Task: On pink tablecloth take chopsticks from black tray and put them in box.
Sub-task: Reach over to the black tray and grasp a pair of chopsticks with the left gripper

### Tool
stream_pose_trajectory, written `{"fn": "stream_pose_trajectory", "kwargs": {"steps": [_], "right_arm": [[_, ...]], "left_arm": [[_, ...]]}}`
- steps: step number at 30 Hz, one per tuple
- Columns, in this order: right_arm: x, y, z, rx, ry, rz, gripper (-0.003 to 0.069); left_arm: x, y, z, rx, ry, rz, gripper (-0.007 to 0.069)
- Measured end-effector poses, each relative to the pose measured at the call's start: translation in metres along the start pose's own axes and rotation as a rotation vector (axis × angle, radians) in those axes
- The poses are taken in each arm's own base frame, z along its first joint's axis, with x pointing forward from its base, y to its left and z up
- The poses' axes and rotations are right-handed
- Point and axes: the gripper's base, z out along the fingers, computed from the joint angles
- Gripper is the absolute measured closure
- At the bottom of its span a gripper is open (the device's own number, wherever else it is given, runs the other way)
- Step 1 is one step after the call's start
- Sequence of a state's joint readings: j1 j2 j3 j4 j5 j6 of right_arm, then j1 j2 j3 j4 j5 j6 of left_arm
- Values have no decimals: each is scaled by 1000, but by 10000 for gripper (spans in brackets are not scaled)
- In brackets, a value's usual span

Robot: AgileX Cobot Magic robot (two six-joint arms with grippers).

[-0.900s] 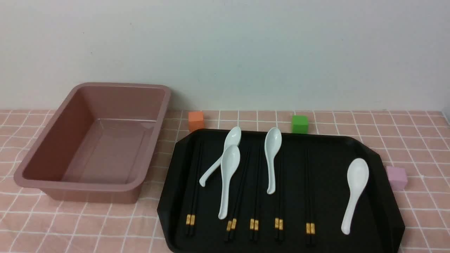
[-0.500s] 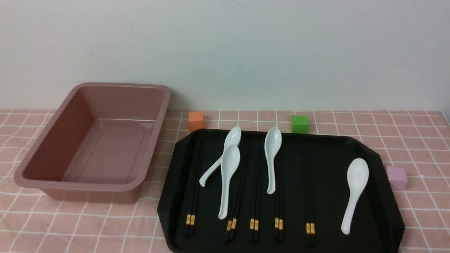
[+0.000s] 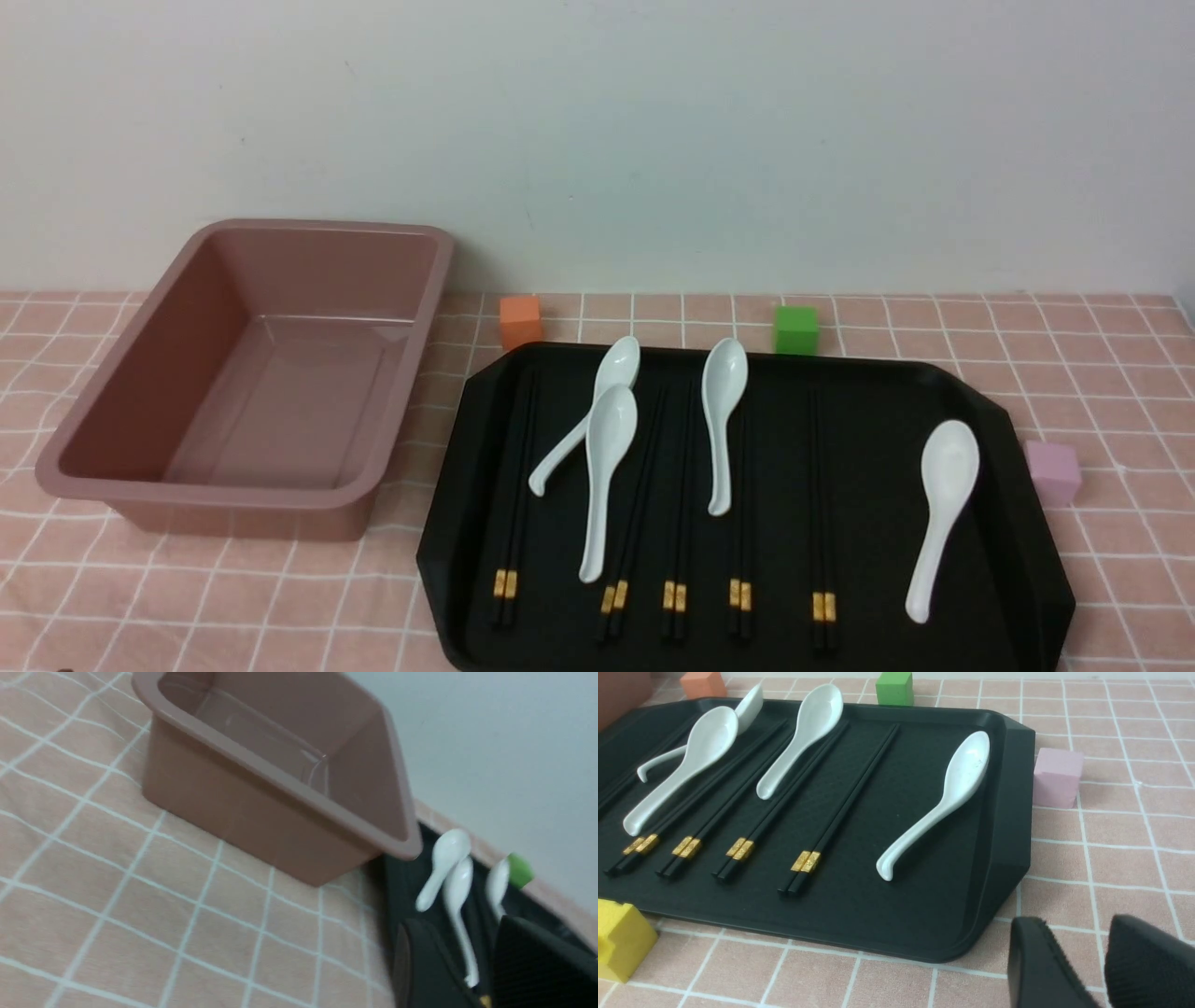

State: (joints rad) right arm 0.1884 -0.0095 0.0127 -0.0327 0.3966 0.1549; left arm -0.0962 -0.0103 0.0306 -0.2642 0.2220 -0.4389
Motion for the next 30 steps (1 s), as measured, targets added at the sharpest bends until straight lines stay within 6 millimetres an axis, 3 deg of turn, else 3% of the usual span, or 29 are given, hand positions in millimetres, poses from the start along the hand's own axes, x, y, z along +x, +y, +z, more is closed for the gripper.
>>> {"fn": "stream_pose_trajectory", "kwargs": {"steps": [5,13,17,20,24,27,29,30], "right_arm": [[0,0,0,0,0,0,419],[0,0,0,0,0,0,419],[0,0,0,0,0,0,419],[0,0,0,0,0,0,419],[0,0,0,0,0,0,419],[0,0,0,0,0,0,419],[0,0,0,0,0,0,419],[0,0,0,0,0,0,419]], "left_arm": [[-8,-5,0,65,-84,-184,386],[-19,-9,-2,121,-194,-249,391],[-23,-15,-5,129,-170,-282,481],[-37,-35,-3,64,-17,-238,601],[-48,-51,12,-52,204,-90,637],[-60,-66,43,-145,503,149,637],[-64,-70,58,-155,611,236,637],[-70,-75,76,-163,686,267,637]]}}
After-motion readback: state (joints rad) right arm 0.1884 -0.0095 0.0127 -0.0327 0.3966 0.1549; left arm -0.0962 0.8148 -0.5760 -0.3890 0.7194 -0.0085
